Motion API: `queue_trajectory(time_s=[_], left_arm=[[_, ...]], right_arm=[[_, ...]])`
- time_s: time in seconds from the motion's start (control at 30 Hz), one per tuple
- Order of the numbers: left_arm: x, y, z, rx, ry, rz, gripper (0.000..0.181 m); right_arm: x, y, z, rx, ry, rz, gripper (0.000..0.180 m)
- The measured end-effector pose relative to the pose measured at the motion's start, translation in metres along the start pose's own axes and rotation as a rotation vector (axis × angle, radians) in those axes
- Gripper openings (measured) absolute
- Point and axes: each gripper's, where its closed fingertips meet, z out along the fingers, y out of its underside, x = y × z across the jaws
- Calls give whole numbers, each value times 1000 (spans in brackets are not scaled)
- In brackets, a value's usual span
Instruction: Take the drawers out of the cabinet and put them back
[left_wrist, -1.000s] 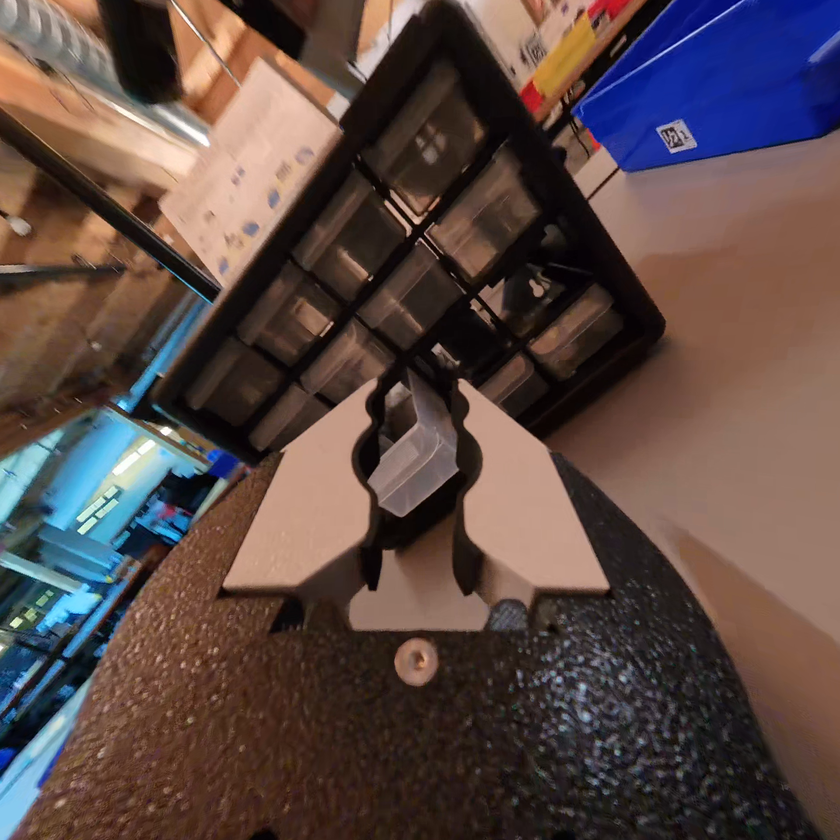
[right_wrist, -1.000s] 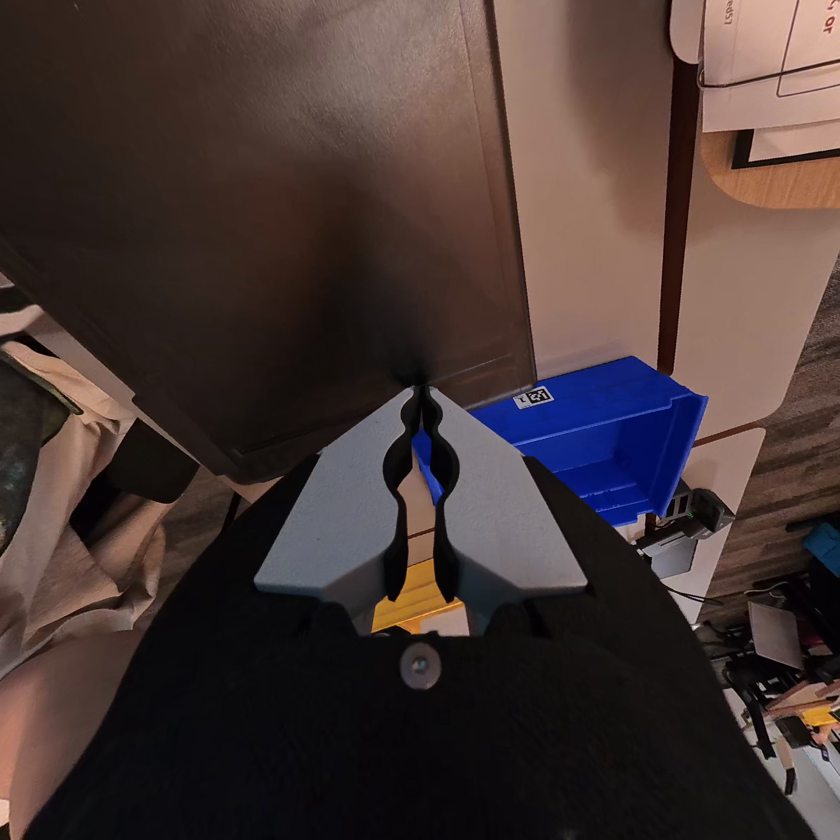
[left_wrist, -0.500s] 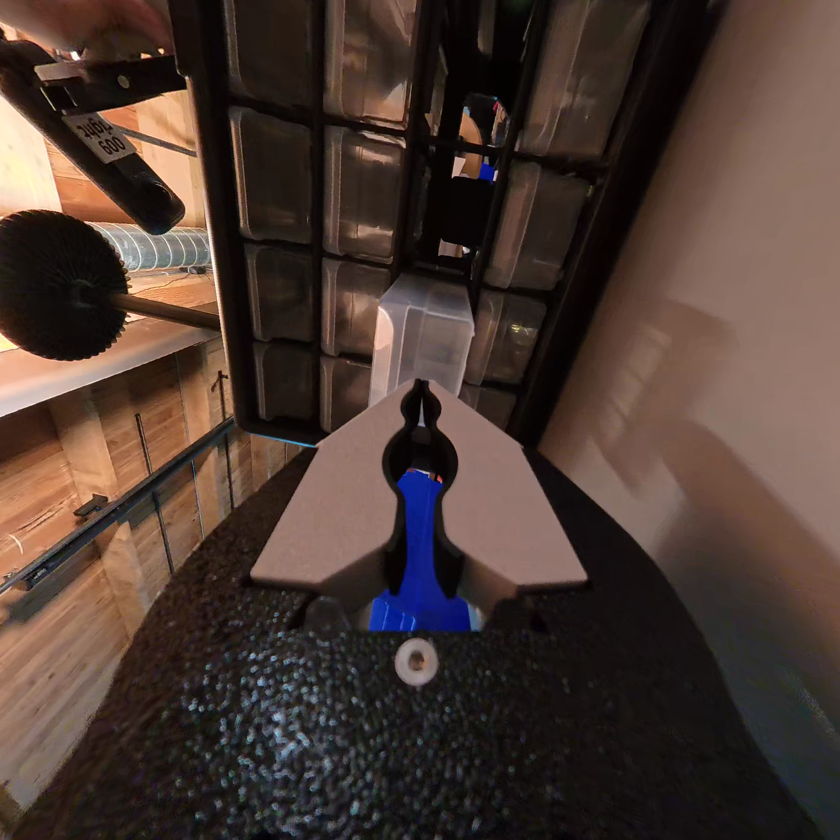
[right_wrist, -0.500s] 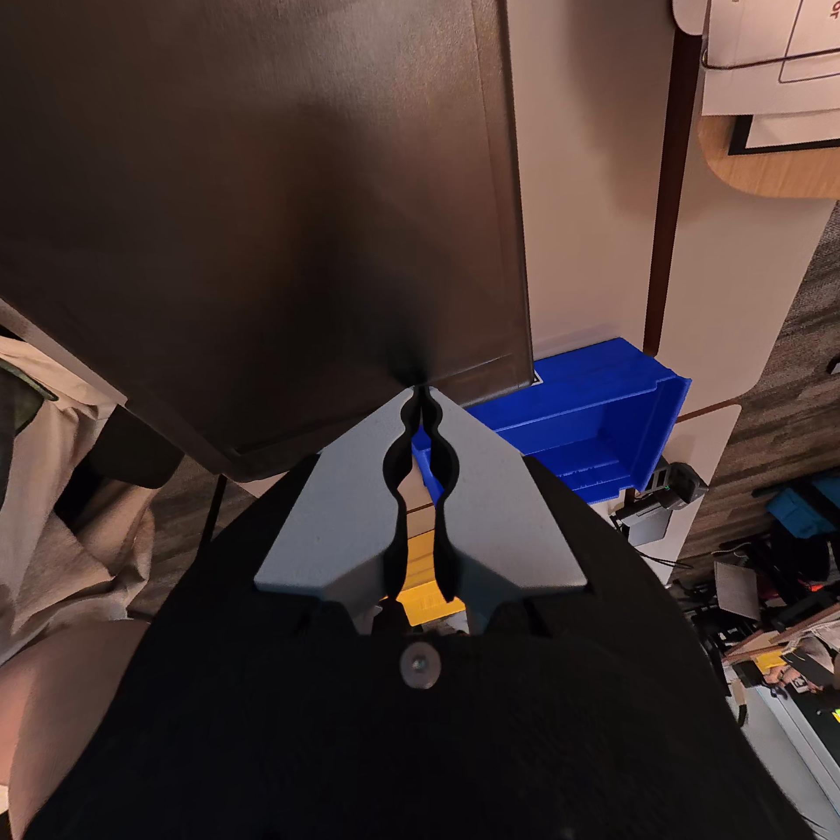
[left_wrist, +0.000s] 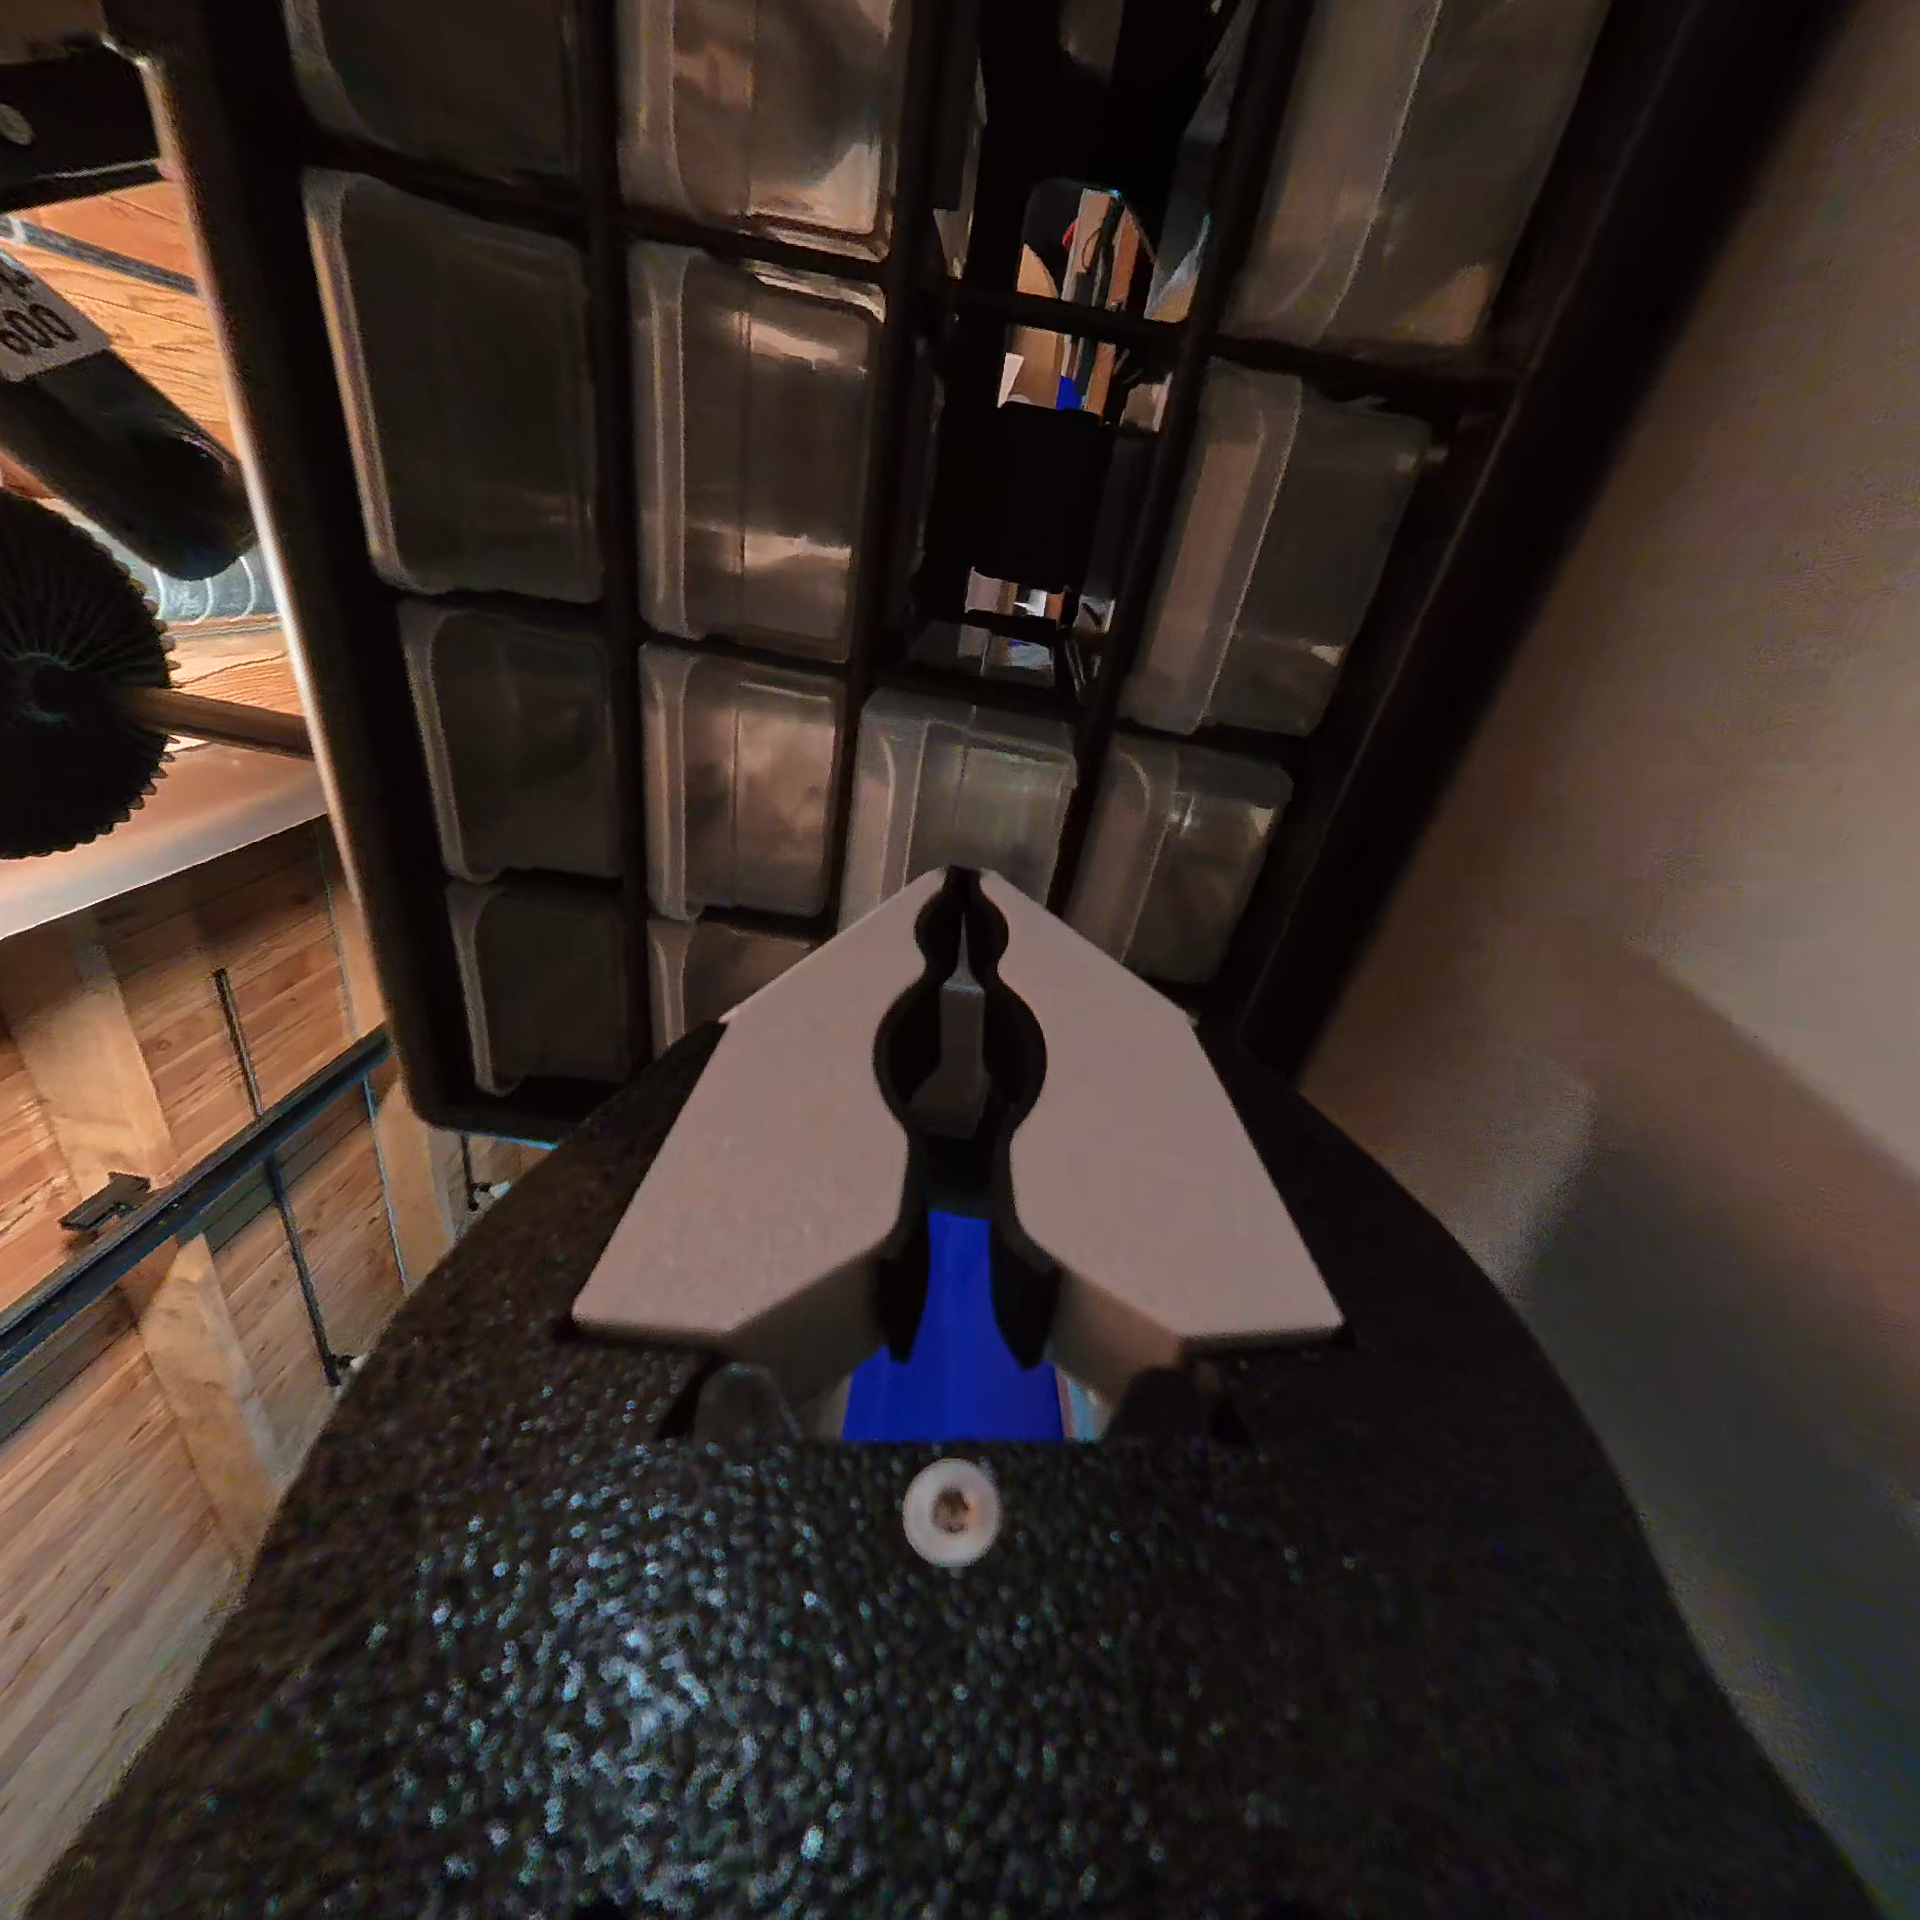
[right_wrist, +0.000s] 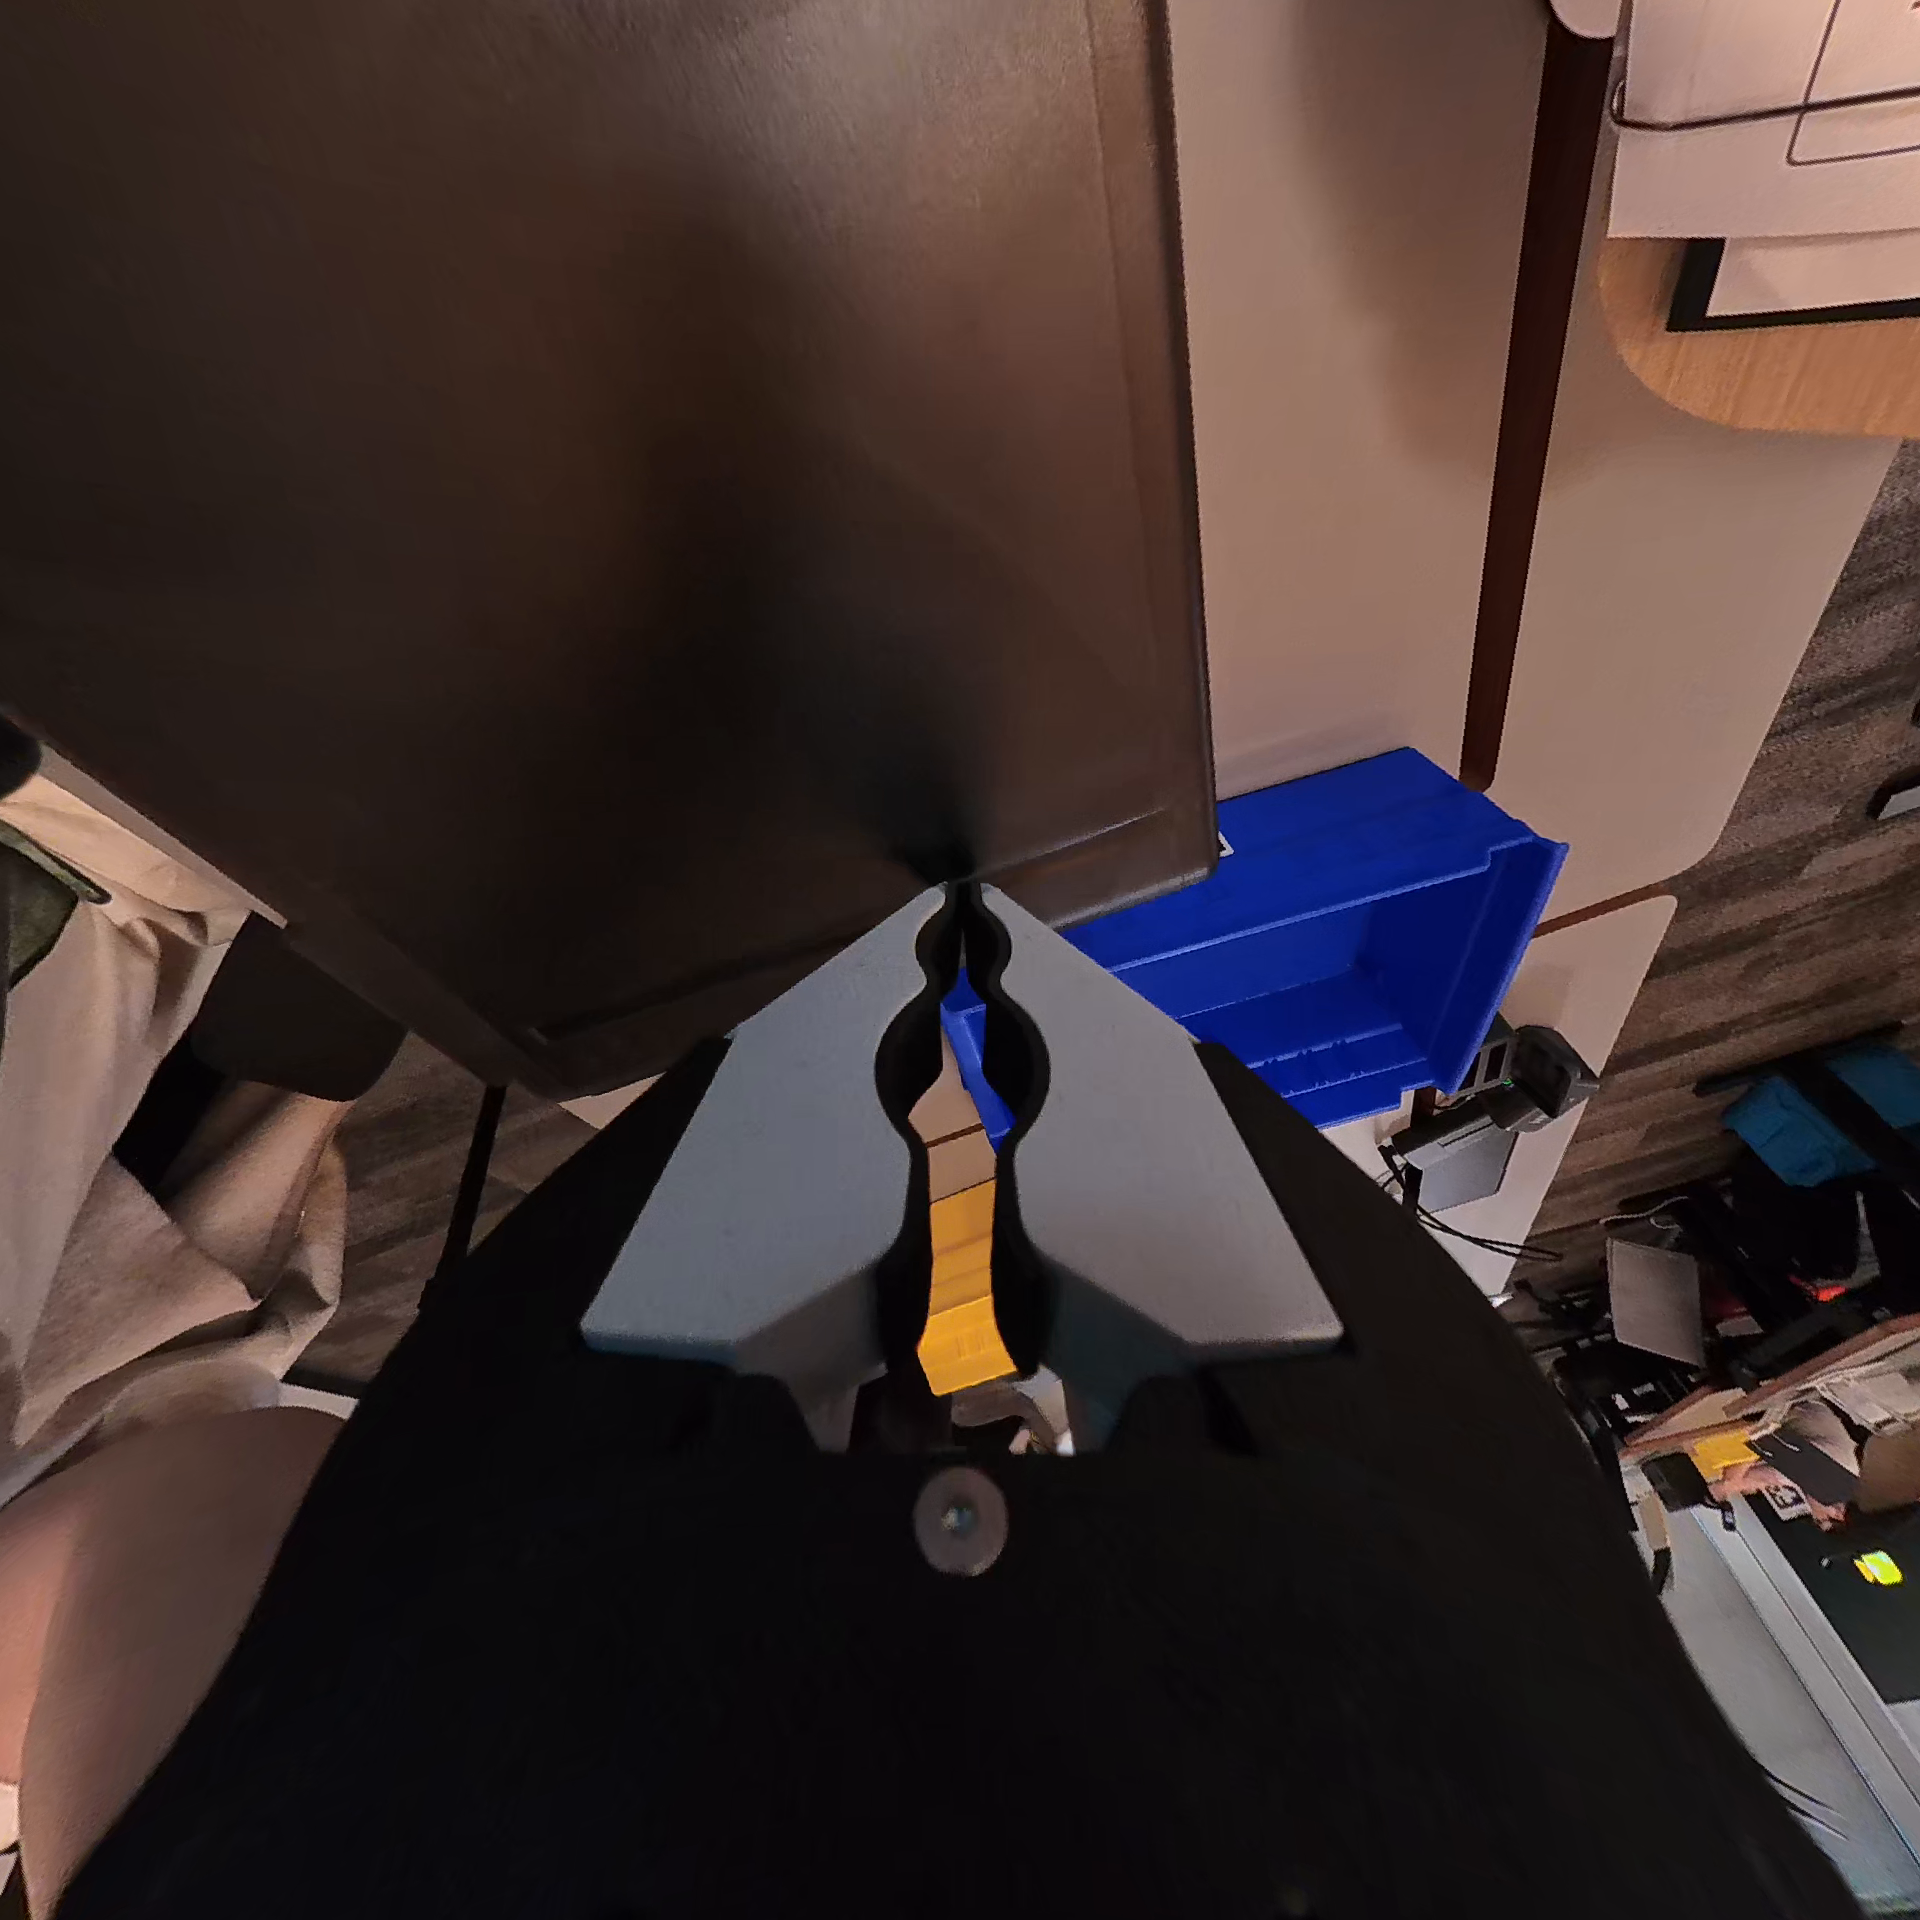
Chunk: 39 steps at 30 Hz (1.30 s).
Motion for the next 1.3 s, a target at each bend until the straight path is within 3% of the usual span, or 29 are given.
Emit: queue_trajectory(time_s=[0.47, 0.6, 0.7, 0.9, 1.0, 1.13, 1.3], left_arm=[[7, 0, 23, -20, 46, -41, 0], [-1, -5, 10, 25, 10, -60, 0], [-25, -2, -12, 93, -48, -210, 0], [-120, 83, -30, 58, -163, -551, 0], [-155, 142, -21, 4, -105, -587, 0], [-143, 203, 3, -75, 270, -532, 1], [-107, 282, 18, -241, 686, -420, 17]], right_arm=[[0, 0, 0, -6, 1, 3, 0], [0, 0, 0, -7, 9, -2, 0], [0, 0, 0, 10, -1, -3, 0], [0, 0, 0, 46, -26, 1, 0], [0, 0, 0, 57, -37, -4, 0], [0, 0, 0, 81, -60, 4, 0], [0, 0, 0, 111, -61, -1, 0]])
